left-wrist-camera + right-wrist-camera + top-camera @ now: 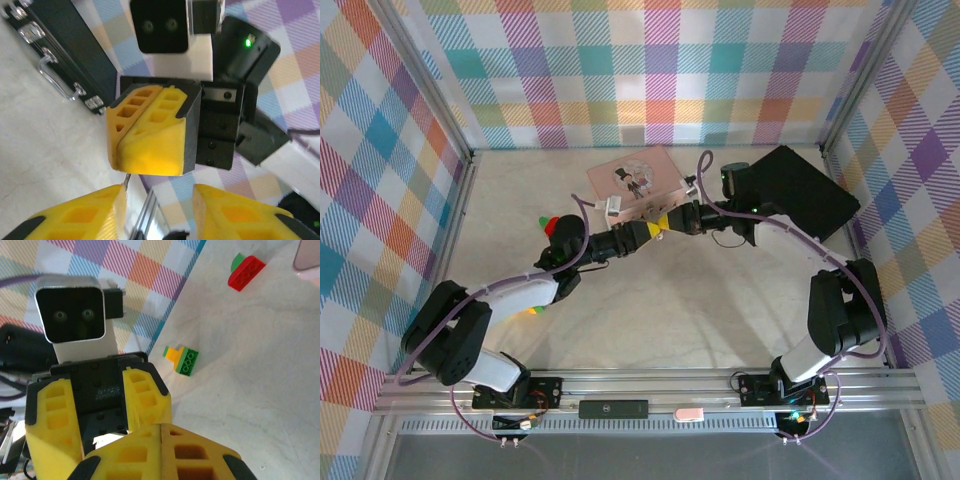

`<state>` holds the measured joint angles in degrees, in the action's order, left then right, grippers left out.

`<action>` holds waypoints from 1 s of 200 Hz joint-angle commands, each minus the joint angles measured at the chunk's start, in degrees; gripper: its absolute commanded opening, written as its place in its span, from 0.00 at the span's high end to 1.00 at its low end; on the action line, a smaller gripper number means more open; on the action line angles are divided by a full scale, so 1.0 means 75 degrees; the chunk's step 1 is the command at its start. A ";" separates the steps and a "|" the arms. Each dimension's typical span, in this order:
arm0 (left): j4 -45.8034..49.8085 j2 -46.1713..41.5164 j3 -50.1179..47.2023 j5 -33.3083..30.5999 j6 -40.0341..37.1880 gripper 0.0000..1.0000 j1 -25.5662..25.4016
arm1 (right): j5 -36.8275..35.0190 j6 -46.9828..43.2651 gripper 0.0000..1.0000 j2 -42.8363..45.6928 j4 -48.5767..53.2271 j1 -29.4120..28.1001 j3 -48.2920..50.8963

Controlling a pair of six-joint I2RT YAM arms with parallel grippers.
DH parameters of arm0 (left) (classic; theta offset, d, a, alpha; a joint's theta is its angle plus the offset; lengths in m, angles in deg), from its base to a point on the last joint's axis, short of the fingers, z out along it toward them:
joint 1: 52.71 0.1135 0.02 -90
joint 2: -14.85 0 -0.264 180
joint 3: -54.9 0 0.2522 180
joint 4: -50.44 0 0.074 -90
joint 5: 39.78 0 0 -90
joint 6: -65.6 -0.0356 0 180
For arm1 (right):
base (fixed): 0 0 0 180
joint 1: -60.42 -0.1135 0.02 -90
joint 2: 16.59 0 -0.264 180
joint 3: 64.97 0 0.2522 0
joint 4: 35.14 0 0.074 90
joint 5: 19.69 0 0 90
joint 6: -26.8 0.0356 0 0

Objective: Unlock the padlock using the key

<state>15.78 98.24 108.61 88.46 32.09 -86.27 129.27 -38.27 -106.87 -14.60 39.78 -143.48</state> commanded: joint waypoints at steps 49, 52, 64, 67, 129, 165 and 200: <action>0.1295 0.0202 0.0591 0.1305 -0.1172 0.76 0.0016 | 0.0597 -0.1285 1.00 0.0155 0.1755 -0.0039 -0.0589; 0.1320 0.0201 0.0592 0.1295 -0.1195 0.76 0.0027 | 0.0607 -0.1286 1.00 0.0155 0.1770 -0.0034 -0.0599; 0.1501 0.0167 0.0620 0.1231 -0.1303 0.78 0.0022 | 0.0600 -0.1325 1.00 0.0155 0.1802 -0.0036 -0.0623; 0.1550 0.0150 0.0616 0.1196 -0.1342 0.78 0.0022 | 0.0600 -0.1328 1.00 0.0163 0.1820 -0.0035 -0.0627; 0.3299 -0.0351 0.0899 0.0364 -0.2549 0.63 0.0116 | 0.0755 -0.1544 1.00 0.0213 0.2108 -0.0037 -0.0696; 0.3066 -0.0173 0.1106 0.0801 -0.2419 0.67 0.0018 | 0.0799 -0.1402 1.00 0.0248 0.1916 -0.0054 -0.0624; 0.3017 -0.0171 0.1102 0.0972 -0.2387 0.80 -0.0048 | 0.0742 -0.1430 1.00 0.0237 0.1908 -0.0047 -0.0647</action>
<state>38.60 96.95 115.69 93.68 14.98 -86.07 132.81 -47.82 -106.50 0.33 39.73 -146.83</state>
